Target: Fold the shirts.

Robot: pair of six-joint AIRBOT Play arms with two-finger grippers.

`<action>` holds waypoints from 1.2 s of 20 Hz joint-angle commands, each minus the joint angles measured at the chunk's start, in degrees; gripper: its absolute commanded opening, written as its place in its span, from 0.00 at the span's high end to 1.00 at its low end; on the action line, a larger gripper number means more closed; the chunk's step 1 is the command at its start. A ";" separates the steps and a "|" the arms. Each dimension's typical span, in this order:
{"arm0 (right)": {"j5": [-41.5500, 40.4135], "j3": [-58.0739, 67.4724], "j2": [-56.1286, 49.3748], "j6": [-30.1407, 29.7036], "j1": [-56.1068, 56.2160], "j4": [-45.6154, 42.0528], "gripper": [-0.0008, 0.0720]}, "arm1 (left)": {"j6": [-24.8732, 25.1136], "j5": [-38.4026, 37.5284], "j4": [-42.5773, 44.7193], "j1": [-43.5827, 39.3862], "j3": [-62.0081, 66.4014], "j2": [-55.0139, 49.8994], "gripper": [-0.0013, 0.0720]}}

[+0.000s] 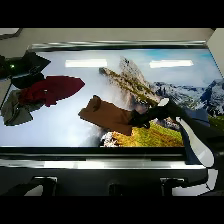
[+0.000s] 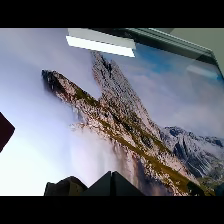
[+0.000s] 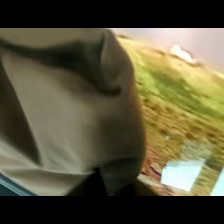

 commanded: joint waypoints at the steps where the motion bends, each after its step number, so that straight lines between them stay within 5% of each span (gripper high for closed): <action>1: -1.68 0.35 1.07 -6.71 0.63 7.45 0.93 | 0.00 -0.11 0.02 0.02 -0.02 0.02 0.95; 14: 18.10 19.69 20.31 4.31 -48.04 -6.21 0.94 | 0.07 -0.11 0.04 0.02 -0.02 0.02 0.95; 19: 26.36 19.69 21.73 5.31 -58.99 -6.19 0.93 | 0.26 -0.07 0.07 0.02 -0.02 0.02 0.95; 24: 25.00 21.31 23.65 9.27 -64.61 -6.08 0.93 | 1.53 -0.09 0.04 0.02 -0.02 0.02 0.95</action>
